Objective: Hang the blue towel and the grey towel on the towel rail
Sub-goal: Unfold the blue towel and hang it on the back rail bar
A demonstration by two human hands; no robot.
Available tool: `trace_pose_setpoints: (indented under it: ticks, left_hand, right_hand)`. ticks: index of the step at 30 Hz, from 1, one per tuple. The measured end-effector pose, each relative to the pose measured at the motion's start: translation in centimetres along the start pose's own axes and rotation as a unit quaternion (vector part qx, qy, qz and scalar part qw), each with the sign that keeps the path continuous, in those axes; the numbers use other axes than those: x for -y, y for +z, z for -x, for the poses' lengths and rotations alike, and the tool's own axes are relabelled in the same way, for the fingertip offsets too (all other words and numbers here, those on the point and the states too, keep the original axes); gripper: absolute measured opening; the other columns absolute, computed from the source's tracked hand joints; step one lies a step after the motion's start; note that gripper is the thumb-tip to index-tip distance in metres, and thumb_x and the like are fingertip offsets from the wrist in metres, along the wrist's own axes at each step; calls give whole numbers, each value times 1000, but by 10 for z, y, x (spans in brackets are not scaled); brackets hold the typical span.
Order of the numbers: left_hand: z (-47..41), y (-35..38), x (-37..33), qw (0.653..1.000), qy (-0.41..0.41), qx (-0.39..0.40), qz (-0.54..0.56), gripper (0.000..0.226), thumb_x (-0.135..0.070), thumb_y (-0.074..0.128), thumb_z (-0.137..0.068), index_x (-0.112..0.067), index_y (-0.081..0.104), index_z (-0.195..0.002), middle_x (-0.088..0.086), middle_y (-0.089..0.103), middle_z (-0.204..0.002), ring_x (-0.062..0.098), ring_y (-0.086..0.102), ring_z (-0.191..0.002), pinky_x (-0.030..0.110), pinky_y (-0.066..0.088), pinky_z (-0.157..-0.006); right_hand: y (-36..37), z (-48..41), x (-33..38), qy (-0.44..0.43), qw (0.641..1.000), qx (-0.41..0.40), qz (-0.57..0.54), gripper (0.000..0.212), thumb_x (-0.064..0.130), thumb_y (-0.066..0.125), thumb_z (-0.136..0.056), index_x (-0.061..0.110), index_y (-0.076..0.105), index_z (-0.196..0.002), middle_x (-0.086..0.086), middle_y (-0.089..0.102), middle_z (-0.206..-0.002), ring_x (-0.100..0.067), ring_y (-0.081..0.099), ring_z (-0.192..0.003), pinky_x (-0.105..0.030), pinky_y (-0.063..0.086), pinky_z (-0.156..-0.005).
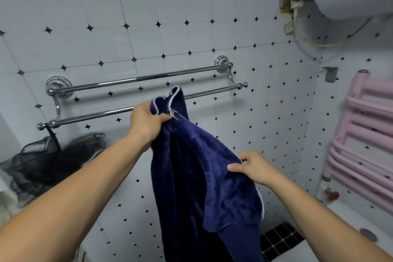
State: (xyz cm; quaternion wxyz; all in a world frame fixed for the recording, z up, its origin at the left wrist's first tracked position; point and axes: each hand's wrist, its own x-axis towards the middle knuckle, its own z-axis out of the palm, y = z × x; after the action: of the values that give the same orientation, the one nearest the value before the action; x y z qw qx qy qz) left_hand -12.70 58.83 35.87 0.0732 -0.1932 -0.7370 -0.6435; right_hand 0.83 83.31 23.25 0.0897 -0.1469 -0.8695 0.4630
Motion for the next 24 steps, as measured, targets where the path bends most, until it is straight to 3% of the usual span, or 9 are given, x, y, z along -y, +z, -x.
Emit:
trace_pose_setpoints:
  ticks: [3,5,9,11,13,15,19,21,24]
  left_hand:
    - [-6,-9,2,1000,-11,-21,-7,16,-10,79,-73,-22,70,-77,-8,73,-63,13,70,-58,25,51,-47]
    - [-7,-10,3,1000,-12,-22,-4,15,-11,79,-73,-23,70,-75,-8,73,-63,12,70,-56,24,50,-46]
    - [-8,-9,8,999,-41,-30,17,10,-10,78,-76,-17,71,-78,1,74,-70,18,70,-63,30,56,-61]
    - [-3,-5,14,996,-78,-17,30,5,-11,75,-81,-10,71,-80,8,73,-75,25,68,-69,34,58,-67]
    - [6,1,21,992,-117,19,48,15,-17,68,-90,-5,70,-81,10,70,-71,27,67,-68,30,57,-62]
    - [17,5,25,987,-146,50,35,28,-26,61,-95,-3,70,-82,9,71,-69,24,67,-63,23,54,-54]
    - [30,0,22,984,-160,45,71,37,-34,60,-95,1,71,-92,12,76,-83,22,71,-70,28,57,-62]
    - [39,-3,14,981,-147,55,112,28,-31,64,-93,-4,74,-88,9,77,-79,16,72,-67,25,57,-55]
    - [53,-7,7,966,-142,83,198,20,-22,65,-93,-8,76,-84,7,77,-75,15,71,-61,22,53,-50]
  right_hand:
    - [-4,-3,1,-19,993,-82,85,51,33,72,-86,13,43,-49,10,40,-46,-11,37,-48,-30,31,-52]
    - [-5,-3,7,-6,989,-107,100,52,31,70,-88,17,42,-47,9,43,-41,-9,39,-39,-30,35,-50]
    - [-2,1,32,62,985,-56,-153,19,12,69,-89,-5,61,-90,-10,58,-45,-14,50,-30,-21,43,-36]
    - [-2,3,53,44,956,-28,-289,24,5,67,-90,6,60,-113,-5,64,-49,-13,50,-31,-20,44,-34]
    - [2,4,77,-2,926,6,-377,29,4,65,-91,16,59,-117,-2,65,-53,-12,52,-34,-21,46,-36]
    - [9,3,100,-36,897,14,-440,21,4,61,-94,10,63,-113,-4,65,-57,-13,56,-38,-22,49,-40]
    - [26,3,132,-70,847,-7,-527,12,1,59,-93,2,67,-103,-11,76,-74,-19,74,-65,-23,57,-56]
    - [37,5,142,-106,853,0,-511,24,-2,70,-81,5,67,-104,-13,78,-85,-22,76,-83,-24,58,-67]
    - [55,11,151,-170,908,-59,-379,43,-11,76,-72,14,67,-105,-11,78,-97,-15,74,-93,-21,56,-77]
